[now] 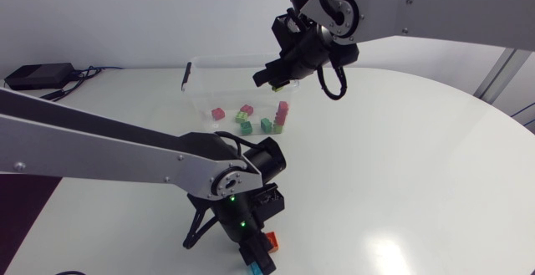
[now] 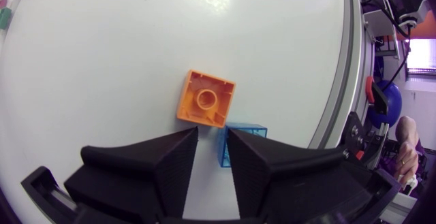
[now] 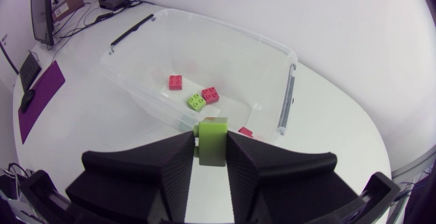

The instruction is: Place the duplo bricks in the container

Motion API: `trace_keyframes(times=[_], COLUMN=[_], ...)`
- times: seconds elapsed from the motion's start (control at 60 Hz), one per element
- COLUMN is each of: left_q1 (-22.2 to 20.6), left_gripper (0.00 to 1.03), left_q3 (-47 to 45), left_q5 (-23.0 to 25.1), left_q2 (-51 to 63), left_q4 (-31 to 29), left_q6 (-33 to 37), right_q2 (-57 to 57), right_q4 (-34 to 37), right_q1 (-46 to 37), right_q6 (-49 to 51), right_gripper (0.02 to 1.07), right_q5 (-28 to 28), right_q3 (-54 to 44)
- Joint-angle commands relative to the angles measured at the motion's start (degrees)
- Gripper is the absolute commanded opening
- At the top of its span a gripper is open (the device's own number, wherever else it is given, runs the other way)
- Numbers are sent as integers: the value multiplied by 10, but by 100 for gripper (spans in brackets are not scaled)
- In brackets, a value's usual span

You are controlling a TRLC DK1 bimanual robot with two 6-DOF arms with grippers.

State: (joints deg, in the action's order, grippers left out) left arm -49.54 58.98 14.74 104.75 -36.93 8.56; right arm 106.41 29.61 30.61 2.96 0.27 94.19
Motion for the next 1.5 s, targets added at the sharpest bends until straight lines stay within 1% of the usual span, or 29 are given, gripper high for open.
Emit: trace_keyframes(times=[0.0, 0.233, 0.467, 0.567, 0.683, 0.717, 0.733, 0.75, 0.767, 0.8, 0.833, 0.85, 0.867, 0.883, 0.95, 1.017, 1.067, 1.183, 1.283, 1.383, 1.483], left_q1=[1, 10, 44, 74, 135, 146, 152, 154, 156, 158, 159, 159, 158, 158, 157, 157, 157, 168, 189, 187, 182], left_gripper=[24, 25, 25, 25, 25, 30, 40, 47, 52, 59, 69, 72, 77, 80, 90, 92, 95, 95, 95, 95, 95], left_q3=[3, -11, -51, -67, -64, -62, -62, -62, -62, -62, -62, -63, -63, -63, -63, -64, -66, -64, -52, -49, -52], left_q5=[-7, -8, -9, -9, -17, -17, -18, -21, -23, -28, -32, -33, -34, -34, -34, -35, -45, -49, -49, -53, -54], left_q2=[6, -34, -79, -83, -83, -83, -83, -83, -82, -82, -81, -81, -81, -82, -85, -89, -96, -106, -98, -86, -86], left_q4=[2, -6, -24, -24, -20, -19, -17, -15, -13, -10, -8, -6, -4, -4, -1, 4, 12, 17, 26, 32, 35], left_q6=[-15, -13, 8, 24, 52, 54, 55, 56, 56, 56, 57, 57, 57, 57, 57, 57, 56, 53, 46, 39, 33], right_q2=[-2, -2, -5, -7, -10, -11, -12, -12, -12, -13, -14, -14, -15, -15, -16, -16, -17, -18, -19, -17, -9], right_q4=[7, 7, 12, 12, 12, 13, 13, 14, 15, 16, 18, 18, 19, 19, 19, 20, 21, 25, 26, 25, 31], right_q1=[-3, -2, -2, -1, 0, 1, 1, 1, 1, 1, 1, 1, 2, 2, 2, 3, 3, 4, 7, 11, 9], right_q6=[-10, -9, -9, -9, -9, -9, -9, -9, -9, -9, -9, -9, -9, -9, -9, -9, -9, -9, -9, -8, -9], right_gripper=[21, 21, 21, 21, 21, 21, 21, 21, 21, 21, 21, 21, 21, 21, 21, 21, 21, 21, 21, 21, 21], right_q5=[-1, -1, -1, -1, -1, -1, -1, -1, 0, 0, 0, 0, 0, 0, 0, 0, 0, 0, 0, 0, 1], right_q3=[17, 13, 13, 10, 7, 6, 6, 6, 6, 6, 7, 7, 7, 7, 7, 7, 7, 4, -2, -4, 21])
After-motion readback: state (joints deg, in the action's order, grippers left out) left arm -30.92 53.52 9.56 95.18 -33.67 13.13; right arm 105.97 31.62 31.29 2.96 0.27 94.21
